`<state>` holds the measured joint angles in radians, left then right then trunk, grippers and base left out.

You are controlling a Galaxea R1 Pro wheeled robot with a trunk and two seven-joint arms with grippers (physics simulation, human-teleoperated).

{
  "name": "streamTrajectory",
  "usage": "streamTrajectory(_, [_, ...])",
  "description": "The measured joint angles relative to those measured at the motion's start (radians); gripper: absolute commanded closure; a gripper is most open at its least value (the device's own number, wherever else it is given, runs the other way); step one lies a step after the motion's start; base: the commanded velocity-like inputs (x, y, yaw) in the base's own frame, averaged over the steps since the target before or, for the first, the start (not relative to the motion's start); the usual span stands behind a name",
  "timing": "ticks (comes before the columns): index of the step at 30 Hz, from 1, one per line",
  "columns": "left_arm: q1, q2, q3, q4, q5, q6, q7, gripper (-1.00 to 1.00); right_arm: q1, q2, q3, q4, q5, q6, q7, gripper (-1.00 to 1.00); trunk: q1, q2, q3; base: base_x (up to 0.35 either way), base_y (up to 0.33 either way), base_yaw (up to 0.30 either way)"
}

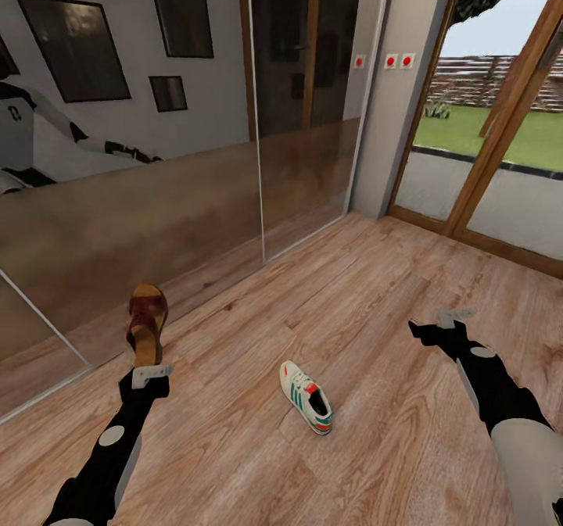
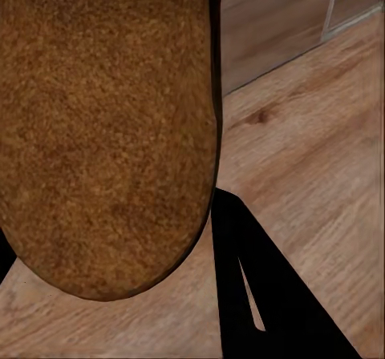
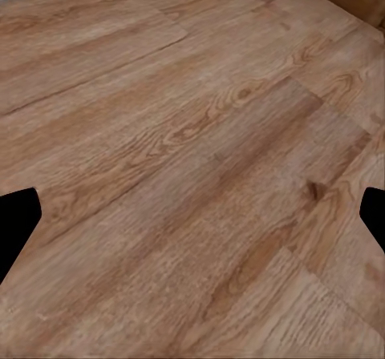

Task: Pick up the two gym shoes and the two sandals from the corridor floor and place them onto the hallstand (shoe rack) in the corridor, making sure they are on the rack and not on the floor. Arrange them so the two gym shoes are next to each other and the two sandals are next to each other.

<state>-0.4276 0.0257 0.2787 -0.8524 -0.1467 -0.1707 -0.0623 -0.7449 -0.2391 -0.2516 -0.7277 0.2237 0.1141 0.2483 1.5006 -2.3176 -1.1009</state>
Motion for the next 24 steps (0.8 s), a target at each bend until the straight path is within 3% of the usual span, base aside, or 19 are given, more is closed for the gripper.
streamTrajectory(6, [0.021,0.000,0.027,0.035,-0.011,-0.029,0.011,1.00,-0.010,0.034,-0.015,-0.011,-0.003,0.016,0.005,-1.00,0.000,0.000,0.000,0.000,0.000,0.000])
streamTrajectory(15, [0.016,0.000,0.031,0.065,-0.012,-0.031,0.014,1.00,-0.015,0.085,-0.020,-0.036,-0.007,0.031,0.006,-1.00,0.000,0.000,0.000,0.000,0.000,0.007])
streamTrajectory(20, [0.021,0.003,0.028,0.066,-0.011,-0.032,0.013,1.00,-0.016,0.113,-0.020,-0.028,-0.007,0.030,0.006,-1.00,0.000,0.000,0.000,0.000,0.000,0.249])
streamTrajectory(21, [0.021,0.001,0.028,0.067,-0.012,-0.033,0.013,1.00,-0.015,0.150,-0.019,-0.027,-0.007,0.030,0.005,-1.00,0.000,0.000,0.000,0.000,0.000,0.272])
streamTrajectory(24, [0.023,0.000,0.029,0.067,-0.012,-0.033,0.013,1.00,-0.016,0.173,-0.020,-0.028,-0.004,0.029,0.003,-1.00,0.000,0.000,0.000,0.000,0.000,0.274])
